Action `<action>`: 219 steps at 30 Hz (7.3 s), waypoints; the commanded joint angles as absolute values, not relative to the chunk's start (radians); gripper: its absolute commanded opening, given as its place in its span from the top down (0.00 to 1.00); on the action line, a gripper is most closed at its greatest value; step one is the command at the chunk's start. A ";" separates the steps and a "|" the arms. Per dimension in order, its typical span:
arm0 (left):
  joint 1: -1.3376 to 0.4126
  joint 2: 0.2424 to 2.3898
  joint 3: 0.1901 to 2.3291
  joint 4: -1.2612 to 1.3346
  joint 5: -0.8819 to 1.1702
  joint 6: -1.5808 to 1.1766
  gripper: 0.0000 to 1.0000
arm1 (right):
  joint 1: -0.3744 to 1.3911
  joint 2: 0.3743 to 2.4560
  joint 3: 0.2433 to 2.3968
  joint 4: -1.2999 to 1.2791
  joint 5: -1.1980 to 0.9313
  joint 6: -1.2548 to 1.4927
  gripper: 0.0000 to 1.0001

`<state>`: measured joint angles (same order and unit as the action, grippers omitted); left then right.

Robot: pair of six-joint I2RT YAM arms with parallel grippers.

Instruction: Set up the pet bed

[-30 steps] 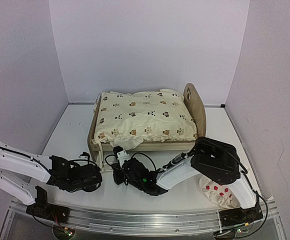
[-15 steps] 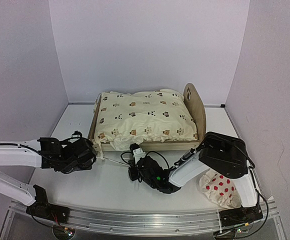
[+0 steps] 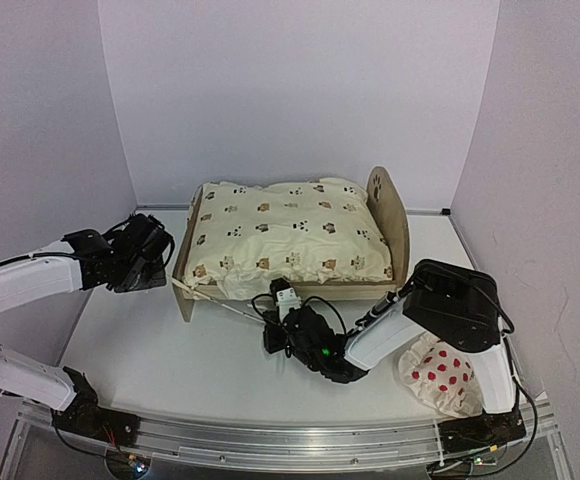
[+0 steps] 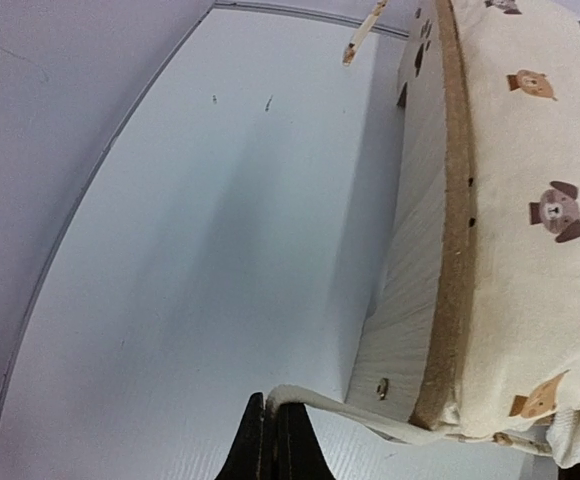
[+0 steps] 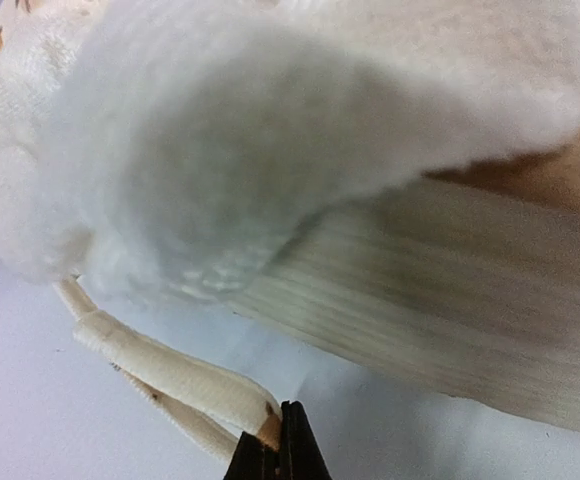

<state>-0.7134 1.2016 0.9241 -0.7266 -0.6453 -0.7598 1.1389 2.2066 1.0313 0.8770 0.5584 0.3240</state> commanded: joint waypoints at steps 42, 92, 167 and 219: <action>-0.827 1.379 1.264 -0.496 -0.472 -0.411 0.32 | 0.694 1.447 1.245 -0.455 0.690 0.263 0.13; -0.919 1.309 1.191 -0.377 -0.123 -0.191 0.41 | 1.013 1.730 1.452 -0.420 0.533 0.314 0.37; -1.003 1.379 1.275 -0.324 -0.396 -0.098 1.00 | 0.927 1.571 1.209 -0.018 -0.010 -0.244 0.68; -0.989 1.489 1.315 -0.262 -0.317 -0.090 1.00 | 0.928 1.409 1.292 -0.454 -0.006 -0.014 1.00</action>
